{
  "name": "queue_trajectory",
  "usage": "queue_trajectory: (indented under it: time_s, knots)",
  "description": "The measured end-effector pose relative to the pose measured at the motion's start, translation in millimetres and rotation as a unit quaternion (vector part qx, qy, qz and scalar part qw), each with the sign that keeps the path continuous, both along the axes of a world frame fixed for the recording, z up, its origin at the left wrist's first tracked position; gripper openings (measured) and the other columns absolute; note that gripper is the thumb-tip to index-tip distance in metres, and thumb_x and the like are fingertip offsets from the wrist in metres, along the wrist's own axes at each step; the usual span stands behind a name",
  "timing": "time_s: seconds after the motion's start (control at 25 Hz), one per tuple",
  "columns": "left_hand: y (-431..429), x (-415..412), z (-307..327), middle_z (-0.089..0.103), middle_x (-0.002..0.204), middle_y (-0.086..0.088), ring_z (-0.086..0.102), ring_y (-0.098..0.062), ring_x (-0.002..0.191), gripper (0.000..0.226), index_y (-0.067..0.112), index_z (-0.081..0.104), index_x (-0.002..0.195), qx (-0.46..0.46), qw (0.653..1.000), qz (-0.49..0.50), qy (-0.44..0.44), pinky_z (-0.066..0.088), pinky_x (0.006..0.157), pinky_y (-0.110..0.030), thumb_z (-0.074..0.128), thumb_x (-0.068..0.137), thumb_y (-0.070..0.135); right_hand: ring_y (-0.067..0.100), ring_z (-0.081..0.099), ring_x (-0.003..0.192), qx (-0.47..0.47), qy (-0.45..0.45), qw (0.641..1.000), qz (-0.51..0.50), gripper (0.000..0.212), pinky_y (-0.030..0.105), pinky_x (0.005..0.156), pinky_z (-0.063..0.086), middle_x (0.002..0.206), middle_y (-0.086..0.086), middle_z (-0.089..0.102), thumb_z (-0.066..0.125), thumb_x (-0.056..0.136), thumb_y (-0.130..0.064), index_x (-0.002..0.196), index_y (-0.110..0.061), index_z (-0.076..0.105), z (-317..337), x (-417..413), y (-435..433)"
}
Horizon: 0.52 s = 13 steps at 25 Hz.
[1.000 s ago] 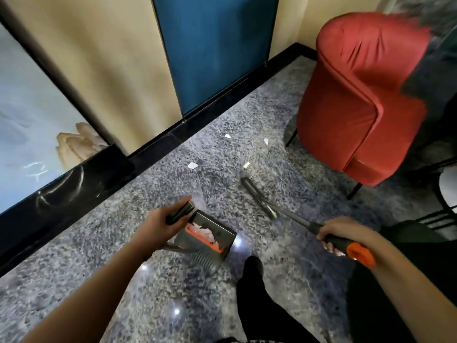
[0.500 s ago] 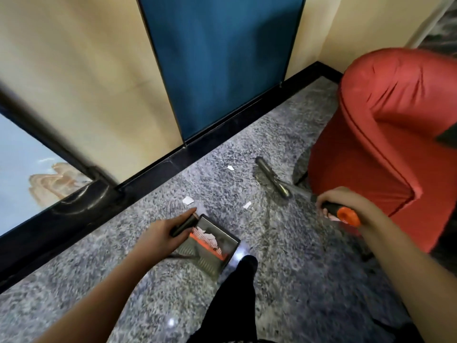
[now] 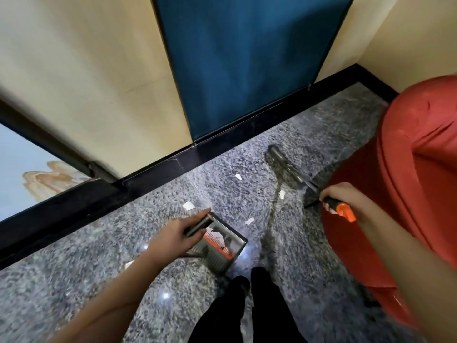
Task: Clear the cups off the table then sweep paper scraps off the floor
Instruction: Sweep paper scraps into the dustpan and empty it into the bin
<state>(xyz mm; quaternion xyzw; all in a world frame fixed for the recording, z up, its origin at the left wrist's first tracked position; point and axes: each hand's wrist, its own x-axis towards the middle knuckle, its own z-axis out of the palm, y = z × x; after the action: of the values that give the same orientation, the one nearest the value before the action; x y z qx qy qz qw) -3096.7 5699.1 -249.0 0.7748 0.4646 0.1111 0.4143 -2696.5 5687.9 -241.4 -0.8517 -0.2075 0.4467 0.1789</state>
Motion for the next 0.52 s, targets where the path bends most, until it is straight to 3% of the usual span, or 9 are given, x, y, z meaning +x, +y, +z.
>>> queue_trajectory:
  time_s: [0.12, 0.2, 0.28, 0.4, 0.52]
  knots:
    - [16, 19, 3, 0.072, 0.094, -0.005, 0.066, -0.008, 0.069, 0.050, 0.031, 0.049, 0.135, 0.009, 1.000, -0.004, 0.025, 0.053, 0.070, -0.027, 0.064, 0.089, 0.018, 0.023, 0.045, 0.039, -0.025, -0.002, 0.999, 0.023, 0.026, 0.024, 0.042, 0.037, 0.044, 0.013, 0.048, 0.056, 0.076, 0.007, 0.051, 0.003, 0.051, -22, 13, 24]
    - [21, 24, 3, 0.064, 0.068, 0.013, 0.050, 0.004, 0.049, 0.052, 0.031, 0.048, 0.136, 0.010, 1.000, -0.005, 0.023, 0.040, 0.052, -0.013, 0.063, 0.089, 0.015, 0.023, 0.045, 0.037, -0.048, 0.003, 0.998, 0.051, 0.025, 0.023, 0.040, 0.036, 0.042, 0.012, 0.048, 0.057, 0.076, 0.007, 0.052, 0.003, 0.051, -37, 12, 23]
    - [22, 27, 4, 0.053, 0.053, 0.024, 0.044, 0.003, 0.042, 0.055, 0.031, 0.044, 0.137, 0.006, 1.000, -0.003, 0.029, 0.031, 0.047, -0.007, 0.063, 0.089, 0.012, 0.023, 0.046, 0.037, -0.058, 0.017, 0.995, 0.076, 0.020, 0.023, 0.040, 0.037, 0.044, 0.013, 0.049, 0.058, 0.074, 0.009, 0.056, 0.002, 0.052, -49, 3, 10]
    - [23, 34, 5, 0.055, 0.057, 0.033, 0.046, 0.000, 0.042, 0.056, 0.032, 0.040, 0.137, 0.005, 0.999, -0.004, 0.043, 0.032, 0.046, -0.008, 0.062, 0.090, 0.012, 0.025, 0.050, 0.051, -0.061, 0.020, 0.990, 0.127, 0.015, 0.027, 0.050, 0.039, 0.056, 0.015, 0.052, 0.060, 0.074, 0.009, 0.062, 0.000, 0.055, -53, -9, -19]
    - [27, 38, 6, 0.054, 0.052, 0.022, 0.047, -0.001, 0.044, 0.056, 0.036, 0.039, 0.137, -0.004, 0.999, 0.005, 0.053, 0.033, 0.046, -0.009, 0.061, 0.090, 0.014, 0.022, 0.046, 0.043, -0.079, 0.055, 0.982, 0.163, 0.016, 0.018, 0.039, 0.035, 0.052, 0.011, 0.050, 0.058, 0.076, 0.009, 0.066, -0.003, 0.056, -44, -21, -47]
